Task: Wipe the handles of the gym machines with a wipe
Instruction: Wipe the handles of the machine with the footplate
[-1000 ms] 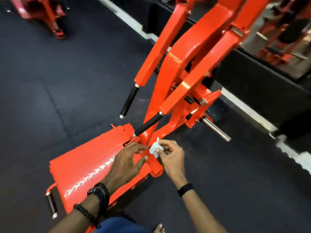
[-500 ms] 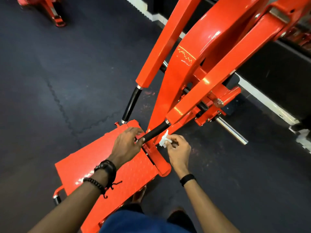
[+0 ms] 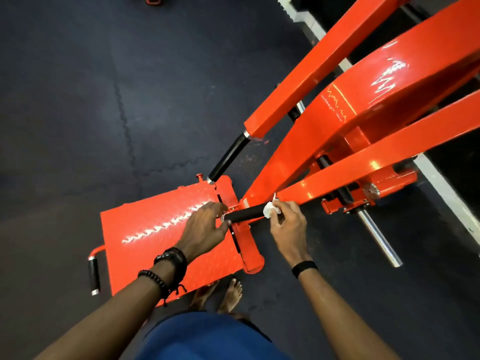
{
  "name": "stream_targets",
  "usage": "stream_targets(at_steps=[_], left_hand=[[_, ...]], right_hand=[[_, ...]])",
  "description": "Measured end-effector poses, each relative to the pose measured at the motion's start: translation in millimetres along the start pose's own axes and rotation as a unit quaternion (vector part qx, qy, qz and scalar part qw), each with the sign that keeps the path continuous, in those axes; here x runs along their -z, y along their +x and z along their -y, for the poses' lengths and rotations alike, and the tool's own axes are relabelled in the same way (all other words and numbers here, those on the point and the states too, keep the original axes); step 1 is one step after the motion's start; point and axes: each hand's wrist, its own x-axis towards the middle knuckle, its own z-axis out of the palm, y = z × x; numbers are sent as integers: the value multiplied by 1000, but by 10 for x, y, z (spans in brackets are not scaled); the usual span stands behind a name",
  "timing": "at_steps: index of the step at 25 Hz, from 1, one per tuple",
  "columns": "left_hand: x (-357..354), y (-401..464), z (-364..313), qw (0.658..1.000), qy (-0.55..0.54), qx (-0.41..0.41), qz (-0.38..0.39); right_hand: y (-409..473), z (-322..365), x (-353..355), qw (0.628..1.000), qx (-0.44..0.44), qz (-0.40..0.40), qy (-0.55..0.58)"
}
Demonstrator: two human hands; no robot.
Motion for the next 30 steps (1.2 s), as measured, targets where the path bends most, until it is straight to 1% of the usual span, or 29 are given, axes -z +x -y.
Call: stream_targets(at_steps=[4, 7, 9, 11, 13, 15, 16, 18, 21, 24, 27, 30], left_hand=[[155, 417, -556, 996, -23, -80, 15], [72, 688, -1070, 987, 10, -146, 67], [-13, 876, -1383, 981, 8, -161, 104], [-115, 1068, -1645, 978, -18, -155, 142], [-234, 1217, -1813, 976, -40, -143, 159], [-361, 1279, -1860, 977, -98, -111, 154], [-405, 1301, -1863, 974, -134, -94, 154], [-426, 1315, -1841, 967, -167, -85, 174], [-381, 1310, -1811, 956, -158, -124, 213], [-339, 1177, -1797, 939, -175, -163, 246], [-355, 999, -1796, 928, -195, -171, 268], [-373, 841, -1794, 925, -207, -169, 271]], right_hand=[[-31, 9, 41, 999, 7, 12, 44], [-160, -38, 142, 999, 9, -1, 50], [-246, -104, 171, 998, -9, -13, 62], [-309, -121, 205, 996, -47, -15, 71], [-372, -107, 249, 996, -66, -11, 64], [-515, -63, 289, 995, -82, -22, 62], [-582, -45, 308, 993, -91, -40, 65], [-714, -14, 314, 986, -127, -74, 83], [-897, 51, 297, 973, -181, -110, 90], [-1066, 101, 301, 950, -232, -186, 99], [-1244, 194, 286, 923, -273, -239, 127], [-1343, 332, 238, 906, -280, -269, 167]])
